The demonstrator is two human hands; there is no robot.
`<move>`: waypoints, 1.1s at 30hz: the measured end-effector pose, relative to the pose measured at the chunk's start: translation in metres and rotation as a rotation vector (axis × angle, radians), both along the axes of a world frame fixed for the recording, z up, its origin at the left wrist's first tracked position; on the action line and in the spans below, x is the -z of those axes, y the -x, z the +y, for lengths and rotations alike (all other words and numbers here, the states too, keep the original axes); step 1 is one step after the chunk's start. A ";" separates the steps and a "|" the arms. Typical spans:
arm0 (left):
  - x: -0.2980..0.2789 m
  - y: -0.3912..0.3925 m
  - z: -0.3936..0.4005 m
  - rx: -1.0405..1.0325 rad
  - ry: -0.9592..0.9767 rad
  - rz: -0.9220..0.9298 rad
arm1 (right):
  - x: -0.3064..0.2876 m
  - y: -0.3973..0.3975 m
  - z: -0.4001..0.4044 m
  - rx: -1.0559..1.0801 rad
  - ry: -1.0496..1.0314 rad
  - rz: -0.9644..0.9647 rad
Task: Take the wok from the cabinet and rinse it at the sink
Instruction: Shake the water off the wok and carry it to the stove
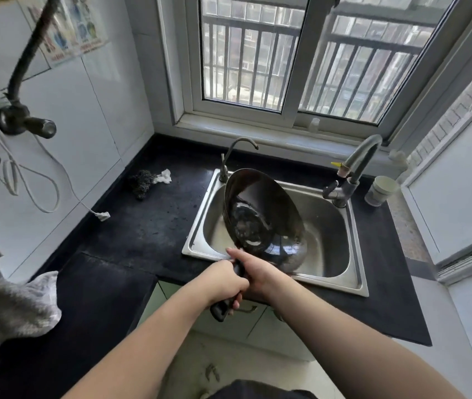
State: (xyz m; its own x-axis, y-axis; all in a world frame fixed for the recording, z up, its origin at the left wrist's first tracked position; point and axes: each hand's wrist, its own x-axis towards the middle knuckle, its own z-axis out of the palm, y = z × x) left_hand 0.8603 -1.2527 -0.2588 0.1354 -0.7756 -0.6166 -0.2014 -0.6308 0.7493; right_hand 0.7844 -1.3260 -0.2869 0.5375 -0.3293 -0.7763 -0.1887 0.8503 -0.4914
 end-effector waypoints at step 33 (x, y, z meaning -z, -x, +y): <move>-0.007 0.090 0.028 -0.626 -0.274 -0.353 | -0.007 0.019 0.012 -0.229 0.176 -0.229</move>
